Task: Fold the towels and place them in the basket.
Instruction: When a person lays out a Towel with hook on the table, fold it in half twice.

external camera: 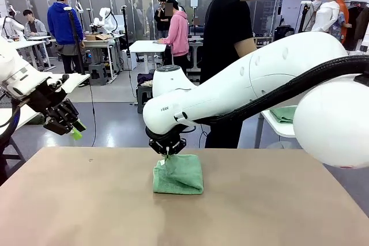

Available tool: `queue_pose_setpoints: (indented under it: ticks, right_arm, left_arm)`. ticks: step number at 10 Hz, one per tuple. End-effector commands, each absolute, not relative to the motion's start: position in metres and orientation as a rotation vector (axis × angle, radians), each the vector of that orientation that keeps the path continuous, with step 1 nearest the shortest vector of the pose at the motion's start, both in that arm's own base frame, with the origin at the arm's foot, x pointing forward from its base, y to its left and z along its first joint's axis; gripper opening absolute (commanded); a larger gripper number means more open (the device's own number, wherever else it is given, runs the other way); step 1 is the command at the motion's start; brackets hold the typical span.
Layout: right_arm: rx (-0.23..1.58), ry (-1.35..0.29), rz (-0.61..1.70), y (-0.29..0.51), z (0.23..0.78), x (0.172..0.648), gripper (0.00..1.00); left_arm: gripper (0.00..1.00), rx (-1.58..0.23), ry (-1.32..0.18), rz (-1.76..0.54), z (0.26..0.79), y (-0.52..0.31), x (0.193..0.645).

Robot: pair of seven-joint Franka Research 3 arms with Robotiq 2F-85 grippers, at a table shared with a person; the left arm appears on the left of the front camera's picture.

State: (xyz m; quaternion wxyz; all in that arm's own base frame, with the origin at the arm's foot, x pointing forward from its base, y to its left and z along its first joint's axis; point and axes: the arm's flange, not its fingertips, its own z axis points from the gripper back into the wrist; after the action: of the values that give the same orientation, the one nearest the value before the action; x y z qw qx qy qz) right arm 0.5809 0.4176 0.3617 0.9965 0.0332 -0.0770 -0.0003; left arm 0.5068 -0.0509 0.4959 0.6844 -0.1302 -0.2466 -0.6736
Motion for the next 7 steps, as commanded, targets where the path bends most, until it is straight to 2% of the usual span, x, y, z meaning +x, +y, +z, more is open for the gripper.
queue_pose_setpoints:
  ticks: [1,2,3,4,5,6,7]
  right_arm:
    - [0.093,-0.169,-0.047,0.421,0.356,0.583,0.20]
    - [0.099,-0.167,-0.043,0.422,0.355,0.584,0.25]
    - [0.107,-0.166,-0.043,0.421,0.355,0.584,0.40]
    - [0.105,-0.183,-0.045,0.418,0.356,0.583,0.45]
    - [0.122,-0.192,-0.053,0.414,0.358,0.582,0.39]
    - [0.116,-0.202,-0.040,0.411,0.363,0.578,0.65]
    - [0.109,-0.174,0.003,0.405,0.372,0.569,0.59]
  left_arm:
    - [0.42,-0.289,-0.556,-1.509,0.498,-0.050,0.507]
    - [0.42,-0.289,-0.556,-1.509,0.498,-0.050,0.507]
    - [0.42,-0.289,-0.556,-1.509,0.498,-0.050,0.507]
    - [0.42,-0.289,-0.556,-1.509,0.498,-0.050,0.507]
    - [0.42,-0.289,-0.556,-1.509,0.498,-0.050,0.507]
    - [0.42,-0.289,-0.556,-1.509,0.498,-0.050,0.507]
    - [0.42,-0.289,-0.556,-1.509,0.498,-0.050,0.507]
